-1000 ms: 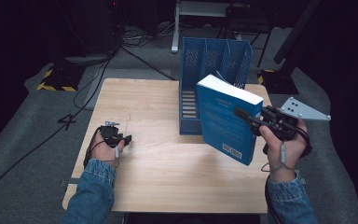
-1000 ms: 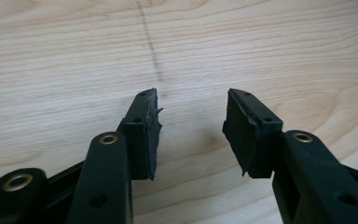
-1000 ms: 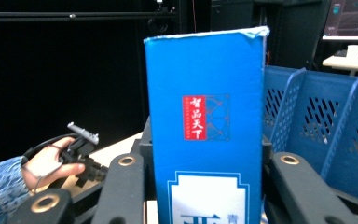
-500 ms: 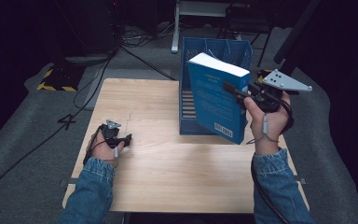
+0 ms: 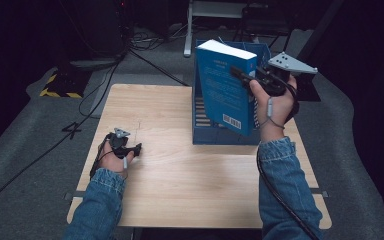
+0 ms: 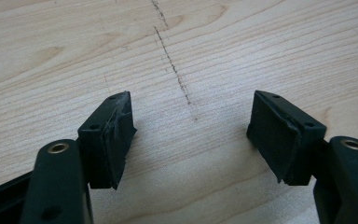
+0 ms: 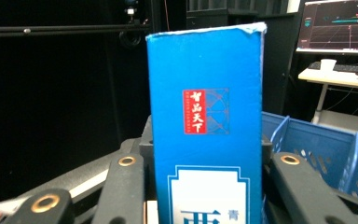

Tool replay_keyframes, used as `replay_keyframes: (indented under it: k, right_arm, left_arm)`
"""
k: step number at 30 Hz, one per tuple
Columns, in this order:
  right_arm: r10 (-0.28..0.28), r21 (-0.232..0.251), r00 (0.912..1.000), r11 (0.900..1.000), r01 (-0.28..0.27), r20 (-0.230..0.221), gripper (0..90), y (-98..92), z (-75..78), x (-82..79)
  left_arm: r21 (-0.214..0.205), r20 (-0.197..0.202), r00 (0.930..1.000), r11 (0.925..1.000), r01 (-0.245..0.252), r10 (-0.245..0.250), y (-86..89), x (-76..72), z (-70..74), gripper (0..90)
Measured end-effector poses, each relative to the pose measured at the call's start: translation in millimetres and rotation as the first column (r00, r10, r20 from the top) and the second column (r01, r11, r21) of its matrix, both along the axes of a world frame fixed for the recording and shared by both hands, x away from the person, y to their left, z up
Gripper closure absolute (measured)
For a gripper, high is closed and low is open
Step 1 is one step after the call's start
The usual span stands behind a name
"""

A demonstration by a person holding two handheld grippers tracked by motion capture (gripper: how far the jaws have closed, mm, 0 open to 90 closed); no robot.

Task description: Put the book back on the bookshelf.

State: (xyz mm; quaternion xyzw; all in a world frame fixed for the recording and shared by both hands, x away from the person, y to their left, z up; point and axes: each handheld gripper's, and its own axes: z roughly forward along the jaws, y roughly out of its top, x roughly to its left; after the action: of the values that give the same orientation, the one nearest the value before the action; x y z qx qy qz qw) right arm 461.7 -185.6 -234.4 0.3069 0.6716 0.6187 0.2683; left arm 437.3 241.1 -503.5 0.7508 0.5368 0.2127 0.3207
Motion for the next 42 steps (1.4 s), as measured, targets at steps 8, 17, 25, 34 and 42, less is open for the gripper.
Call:
replay_keyframes:
  k: [8, 17, 25, 34, 42]
  right_arm:
    - [-0.031, 0.023, 0.9995, 0.9993, 0.031, -0.008, 62.3, 16.6, -1.2, 26.9]
    - [-0.075, 0.017, 0.9970, 0.9970, 0.076, -0.020, 62.3, 23.8, -2.3, 50.2]
    - [-0.110, 0.055, 0.9934, 0.9922, 0.111, -0.033, 62.3, 15.2, 3.4, 55.2]
    - [-0.115, 0.049, 0.9931, 0.9920, 0.116, -0.023, 62.2, 13.6, 10.5, 53.4]
    - [-0.049, 0.097, 0.9982, 0.9939, 0.052, -0.035, 62.2, 24.4, 19.1, 52.3]
  left_arm:
    - [0.000, 0.002, 1.0000, 1.0000, -0.004, 0.004, -0.6, 0.4, -0.1, 30.5]
    - [0.001, 0.001, 1.0000, 1.0000, -0.005, 0.005, -0.8, 0.3, -0.1, 30.4]
    - [-0.002, -0.001, 0.9999, 0.9999, -0.011, 0.011, -1.8, 1.8, -0.1, 29.9]
    - [-0.002, -0.003, 0.9999, 0.9999, -0.013, 0.013, -2.6, 2.8, -0.1, 29.7]
    - [-0.001, -0.003, 0.9999, 0.9999, -0.014, 0.014, -2.5, 1.6, 0.0, 29.8]
